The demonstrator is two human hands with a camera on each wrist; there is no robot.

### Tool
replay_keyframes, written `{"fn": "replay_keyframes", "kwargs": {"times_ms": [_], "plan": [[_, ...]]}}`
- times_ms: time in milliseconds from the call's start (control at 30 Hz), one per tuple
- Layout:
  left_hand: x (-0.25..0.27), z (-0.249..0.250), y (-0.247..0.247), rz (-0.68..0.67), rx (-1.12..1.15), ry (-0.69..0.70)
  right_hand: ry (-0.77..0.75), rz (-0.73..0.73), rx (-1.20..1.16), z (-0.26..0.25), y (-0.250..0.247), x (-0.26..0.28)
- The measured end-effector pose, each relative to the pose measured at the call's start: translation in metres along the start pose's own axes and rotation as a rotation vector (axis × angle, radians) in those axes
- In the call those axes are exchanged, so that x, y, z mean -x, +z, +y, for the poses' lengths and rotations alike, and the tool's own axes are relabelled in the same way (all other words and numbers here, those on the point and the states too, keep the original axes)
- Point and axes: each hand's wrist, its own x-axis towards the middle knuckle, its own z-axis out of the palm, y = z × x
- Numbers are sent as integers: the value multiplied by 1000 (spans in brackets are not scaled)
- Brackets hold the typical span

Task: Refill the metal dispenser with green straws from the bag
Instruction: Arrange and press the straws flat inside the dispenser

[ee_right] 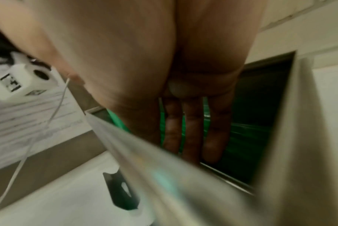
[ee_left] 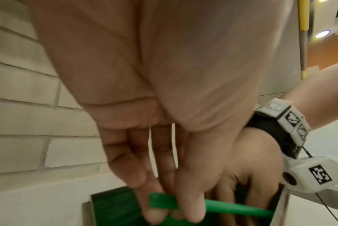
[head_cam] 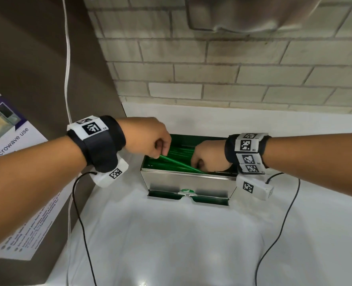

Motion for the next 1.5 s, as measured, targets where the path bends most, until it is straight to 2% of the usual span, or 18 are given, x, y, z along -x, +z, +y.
{"fn": "replay_keyframes", "kwargs": {"times_ms": [100, 200, 267, 333, 433, 500, 633, 800, 867, 967, 1200, 1333, 1500], "plan": [[-6, 7, 6, -15, 27, 35, -25, -90, 86, -3, 0, -2], [-17, 13, 31, -48, -60, 84, 64, -66, -31, 2, -8, 0], [-26, 8, 38, -57, -71, 38, 144, -44, -145, 11, -13, -1], [-32, 5, 36, -72, -39, -26, 190, -96, -191, 16, -12, 0], [-36, 9, 39, -225, -54, -51, 177, -215, -146, 17, -6, -1], [-37, 12, 48, -285, -123, -60, 176, -230, -111, 17, -1, -1], [-37, 11, 48, -226, -129, -144, 186, -136, -13, 18, 0, 1], [-39, 15, 28, -26, -106, -142, 239, 99, 74, 24, -17, 6], [-42, 22, 28, -37, -162, -154, 243, 37, 63, 22, -15, 4], [-46, 29, 36, -183, -258, -180, 238, -86, 89, 16, -3, 0], [-52, 27, 32, -188, -238, -190, 258, -38, 115, 8, 4, -8], [-52, 24, 37, -228, -284, -172, 213, -41, 116, 8, 2, -5], [-50, 24, 28, -218, -178, -146, 147, -79, 163, 8, -1, 0]]}}
